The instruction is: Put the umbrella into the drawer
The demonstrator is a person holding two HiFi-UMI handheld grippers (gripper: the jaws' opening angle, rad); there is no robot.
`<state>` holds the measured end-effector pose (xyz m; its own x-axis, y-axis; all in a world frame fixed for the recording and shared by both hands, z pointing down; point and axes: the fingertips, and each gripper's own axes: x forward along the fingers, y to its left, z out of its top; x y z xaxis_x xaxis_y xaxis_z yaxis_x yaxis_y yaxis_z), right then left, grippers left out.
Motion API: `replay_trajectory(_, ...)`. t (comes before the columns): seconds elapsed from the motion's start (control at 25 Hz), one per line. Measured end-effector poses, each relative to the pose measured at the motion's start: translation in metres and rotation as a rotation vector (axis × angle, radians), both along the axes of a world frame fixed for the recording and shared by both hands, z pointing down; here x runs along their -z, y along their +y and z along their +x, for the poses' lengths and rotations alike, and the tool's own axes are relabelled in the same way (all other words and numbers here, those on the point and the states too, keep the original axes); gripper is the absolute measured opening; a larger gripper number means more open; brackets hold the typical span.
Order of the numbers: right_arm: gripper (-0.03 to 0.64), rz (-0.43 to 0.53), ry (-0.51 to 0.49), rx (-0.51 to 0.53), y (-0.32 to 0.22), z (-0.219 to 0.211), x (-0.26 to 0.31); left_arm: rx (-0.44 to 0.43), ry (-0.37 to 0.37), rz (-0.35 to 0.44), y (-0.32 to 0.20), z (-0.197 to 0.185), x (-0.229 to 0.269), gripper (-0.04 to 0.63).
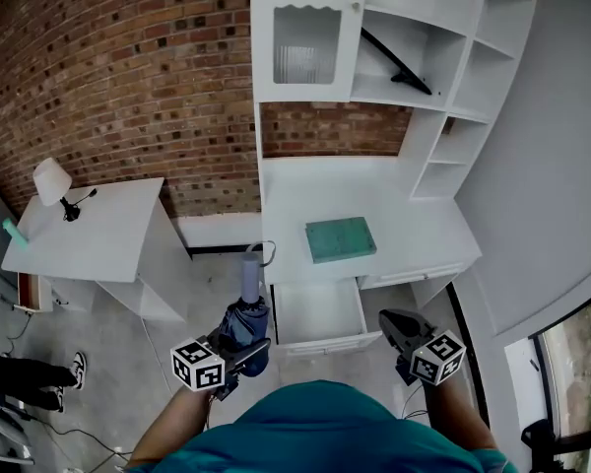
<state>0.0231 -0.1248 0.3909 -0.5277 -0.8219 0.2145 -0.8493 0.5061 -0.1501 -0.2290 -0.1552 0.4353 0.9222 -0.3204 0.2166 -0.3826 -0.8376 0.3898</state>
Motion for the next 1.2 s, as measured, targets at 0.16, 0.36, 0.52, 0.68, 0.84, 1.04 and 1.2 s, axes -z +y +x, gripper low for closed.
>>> replay_trajectory(0.16, 0.023, -0.016, -0.005, -0.003, -0.021, 0.006, -0.006, -0.014, -0.014, -0.007, -0.023, 0.008, -0.003, 0.242)
replay_trajectory(0.36, 0.023, -0.038, -0.021, 0.014, -0.045, 0.026, -0.016, 0.000, -0.035, -0.024, -0.044, 0.026, -0.009, 0.242)
replay_trajectory(0.52, 0.022, -0.051, -0.035, 0.072, -0.068, 0.049, -0.026, 0.041, -0.069, -0.047, -0.057, 0.052, -0.018, 0.242)
replay_trajectory(0.68, 0.022, -0.043, -0.023, 0.153, -0.094, 0.083, -0.039, 0.099, -0.105, -0.065, -0.072, 0.095, -0.030, 0.242)
replay_trajectory(0.84, 0.023, -0.035, -0.013, 0.253, -0.111, 0.108, -0.044, 0.172, -0.122, -0.095, -0.075, 0.129, -0.040, 0.242)
replay_trajectory(1.04, 0.022, -0.024, -0.010, 0.303, -0.138, 0.122, -0.046, 0.205, -0.197, -0.109, -0.085, 0.141, -0.051, 0.242)
replay_trajectory(1.2, 0.022, -0.031, 0.010, 0.283, -0.151, 0.118, -0.057, 0.155, -0.270, -0.109, -0.090, 0.137, -0.072, 0.242)
